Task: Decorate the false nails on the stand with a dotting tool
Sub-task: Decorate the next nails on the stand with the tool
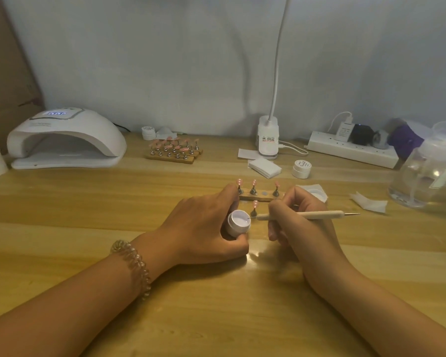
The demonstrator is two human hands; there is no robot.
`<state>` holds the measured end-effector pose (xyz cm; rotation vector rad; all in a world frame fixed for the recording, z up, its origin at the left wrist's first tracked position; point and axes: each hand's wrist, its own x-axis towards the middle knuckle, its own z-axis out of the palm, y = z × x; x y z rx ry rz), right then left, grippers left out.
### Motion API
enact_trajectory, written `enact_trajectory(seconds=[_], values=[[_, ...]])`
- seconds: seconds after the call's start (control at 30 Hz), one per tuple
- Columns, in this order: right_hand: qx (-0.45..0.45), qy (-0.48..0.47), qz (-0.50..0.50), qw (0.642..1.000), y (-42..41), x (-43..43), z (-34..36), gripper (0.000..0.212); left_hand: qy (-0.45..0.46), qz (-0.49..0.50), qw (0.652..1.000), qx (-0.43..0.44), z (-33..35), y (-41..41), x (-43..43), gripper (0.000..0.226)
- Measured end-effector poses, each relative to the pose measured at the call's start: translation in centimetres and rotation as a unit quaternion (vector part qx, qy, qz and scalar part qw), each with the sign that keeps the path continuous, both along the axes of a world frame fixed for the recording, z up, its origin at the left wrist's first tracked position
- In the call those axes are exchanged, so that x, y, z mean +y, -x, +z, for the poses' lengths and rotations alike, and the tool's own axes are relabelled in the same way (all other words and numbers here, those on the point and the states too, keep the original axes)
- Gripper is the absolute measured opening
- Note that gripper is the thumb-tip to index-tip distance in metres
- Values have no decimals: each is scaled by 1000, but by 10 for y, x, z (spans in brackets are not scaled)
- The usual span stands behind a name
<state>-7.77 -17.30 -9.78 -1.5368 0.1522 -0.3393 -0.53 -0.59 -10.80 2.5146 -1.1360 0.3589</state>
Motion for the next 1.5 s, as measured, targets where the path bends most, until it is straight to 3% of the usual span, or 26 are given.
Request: enact_trajectory(seconds=[0.5, 0.87, 1.03, 1.17, 1.5], values=[[-1, 103, 23, 994, -1, 3, -7, 26, 9, -19, 1000, 7, 1, 1, -1, 43], [0, 81, 3, 997, -3, 2, -4, 26, 1, -18, 1000, 4, 0, -3, -3, 42], [-14, -11, -26, 999, -4, -2, -1, 27, 9, -8, 1000, 6, 0, -4, -3, 39], [-15, -13, -12, 1000, -4, -2, -2, 28, 24, -5, 1000, 2, 1, -4, -2, 36], [-33, -39, -27, 998, -6, -3, 3, 30, 130, 179, 974, 43, -3, -37, 7, 33]])
